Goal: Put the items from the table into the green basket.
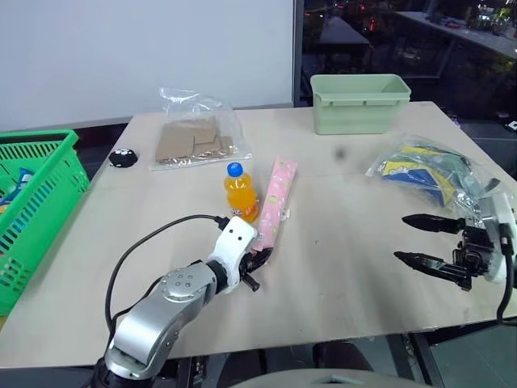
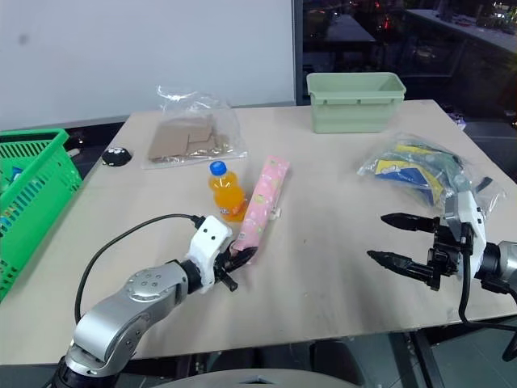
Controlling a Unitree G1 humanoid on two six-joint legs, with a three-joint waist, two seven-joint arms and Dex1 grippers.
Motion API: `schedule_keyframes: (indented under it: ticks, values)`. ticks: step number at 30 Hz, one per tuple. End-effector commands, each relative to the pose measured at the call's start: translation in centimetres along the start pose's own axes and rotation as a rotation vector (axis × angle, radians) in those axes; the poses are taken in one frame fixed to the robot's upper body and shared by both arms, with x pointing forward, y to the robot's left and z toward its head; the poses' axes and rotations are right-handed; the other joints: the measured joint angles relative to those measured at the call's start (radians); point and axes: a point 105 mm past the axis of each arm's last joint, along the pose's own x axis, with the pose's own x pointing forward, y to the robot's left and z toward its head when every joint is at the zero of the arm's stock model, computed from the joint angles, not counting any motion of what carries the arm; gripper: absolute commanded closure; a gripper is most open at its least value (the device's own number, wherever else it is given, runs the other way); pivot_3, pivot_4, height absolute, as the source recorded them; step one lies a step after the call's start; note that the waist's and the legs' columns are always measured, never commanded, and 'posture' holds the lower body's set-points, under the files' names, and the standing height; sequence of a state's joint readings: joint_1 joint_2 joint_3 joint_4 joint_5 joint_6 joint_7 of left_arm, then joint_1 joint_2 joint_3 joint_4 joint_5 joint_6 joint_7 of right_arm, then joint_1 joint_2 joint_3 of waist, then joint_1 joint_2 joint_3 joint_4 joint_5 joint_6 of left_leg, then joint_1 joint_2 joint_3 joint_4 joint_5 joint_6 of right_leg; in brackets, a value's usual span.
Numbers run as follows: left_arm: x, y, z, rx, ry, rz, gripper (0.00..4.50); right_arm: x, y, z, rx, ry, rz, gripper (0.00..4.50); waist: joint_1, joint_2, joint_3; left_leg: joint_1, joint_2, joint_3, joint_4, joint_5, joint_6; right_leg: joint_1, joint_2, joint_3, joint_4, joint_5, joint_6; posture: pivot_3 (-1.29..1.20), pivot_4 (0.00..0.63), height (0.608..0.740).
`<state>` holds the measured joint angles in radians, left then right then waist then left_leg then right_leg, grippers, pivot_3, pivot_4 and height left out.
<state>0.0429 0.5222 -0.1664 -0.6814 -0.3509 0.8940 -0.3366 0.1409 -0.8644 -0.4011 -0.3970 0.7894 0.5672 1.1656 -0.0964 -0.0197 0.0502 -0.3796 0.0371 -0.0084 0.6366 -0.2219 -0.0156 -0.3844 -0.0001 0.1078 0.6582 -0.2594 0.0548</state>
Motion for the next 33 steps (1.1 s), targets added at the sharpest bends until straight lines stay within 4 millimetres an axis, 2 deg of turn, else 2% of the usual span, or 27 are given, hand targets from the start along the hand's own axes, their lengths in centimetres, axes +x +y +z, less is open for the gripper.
schedule_keyframes:
  ticks: [1, 4, 9, 14, 20, 24, 28, 33]
  values:
    - [-0.1, 0.5, 1.7, 0.028, -0.092, -0.002, 3.49, 0.0, 0.0, 1.4, -0.069, -0.028, 0.001, 0.0, 0.0, -0.001, 0.001, 0.0, 0.0, 0.0, 0.0, 0.0, 0.0, 0.0, 0.0, 0.0, 0.0, 0.0, 0.0, -0.07, 0.016, 0.74]
    - [-0.8, -0.3, 5.0, 0.012, -0.267, -0.069, 3.49, 0.0, -0.3, 2.2, -0.073, -0.081, -0.011, 0.0, -0.001, -0.006, 0.005, -0.003, 0.0, 0.0, 0.0, 0.0, 0.001, -0.002, 0.0, 0.0, -0.001, 0.0, 0.0, -0.07, 0.016, 0.74]
    - [-2.4, -1.3, 10.7, 0.016, -0.544, -0.18, 3.49, -0.1, -1.0, 4.1, -0.075, -0.196, -0.036, 0.0, 0.003, -0.007, 0.006, -0.012, 0.0, 0.0, 0.0, 0.002, 0.003, -0.009, 0.001, 0.0, 0.0, 0.0, 0.0, -0.07, 0.01, 0.74]
    - [-3.2, -2.1, 14.2, 0.094, -0.659, -0.238, 3.49, -0.2, -1.1, 6.1, -0.099, -0.281, -0.034, 0.0, 0.003, -0.006, 0.005, -0.015, 0.0, -0.002, 0.0, 0.002, 0.003, -0.011, 0.002, -0.001, 0.0, 0.002, 0.004, -0.07, 0.005, 0.74]
    - [-4.5, 0.5, 19.5, 0.161, -0.83, -0.103, 3.49, 0.0, -1.1, 10.2, -0.146, -0.44, -0.01, 0.0, 0.002, -0.006, 0.005, -0.015, 0.0, -0.003, 0.002, 0.002, 0.004, -0.01, 0.003, 0.0, 0.002, 0.003, 0.005, -0.07, 0.0, 0.74]
    - [-6.9, 4.9, 23.3, 0.235, -0.956, 0.172, 3.49, 1.2, -0.7, 12.5, -0.184, -0.517, 0.05, 0.0, -0.002, -0.006, 0.005, -0.015, 0.0, -0.003, 0.004, 0.002, 0.004, -0.01, 0.004, 0.0, 0.002, 0.003, 0.005, -0.05, 0.0, 0.74]
    - [-9.1, 7.4, 23.8, 0.272, -0.996, 0.318, 3.49, 2.3, -0.6, 13.4, -0.198, -0.543, 0.102, 0.0, 0.004, -0.006, 0.005, -0.015, 0.001, -0.003, 0.003, 0.002, 0.004, -0.01, 0.005, 0.0, 0.002, 0.004, 0.006, -0.01, 0.0, 0.74]
    - [-12.2, 10.8, 21.7, 0.267, -0.976, 0.512, 3.49, 3.4, -1.0, 13.7, -0.198, -0.543, 0.154, 0.0, 0.021, -0.006, 0.005, -0.017, 0.001, -0.004, 0.003, 0.001, 0.005, -0.011, 0.004, 0.0, 0.002, 0.005, 0.003, 0.05, 0.0, 0.74]
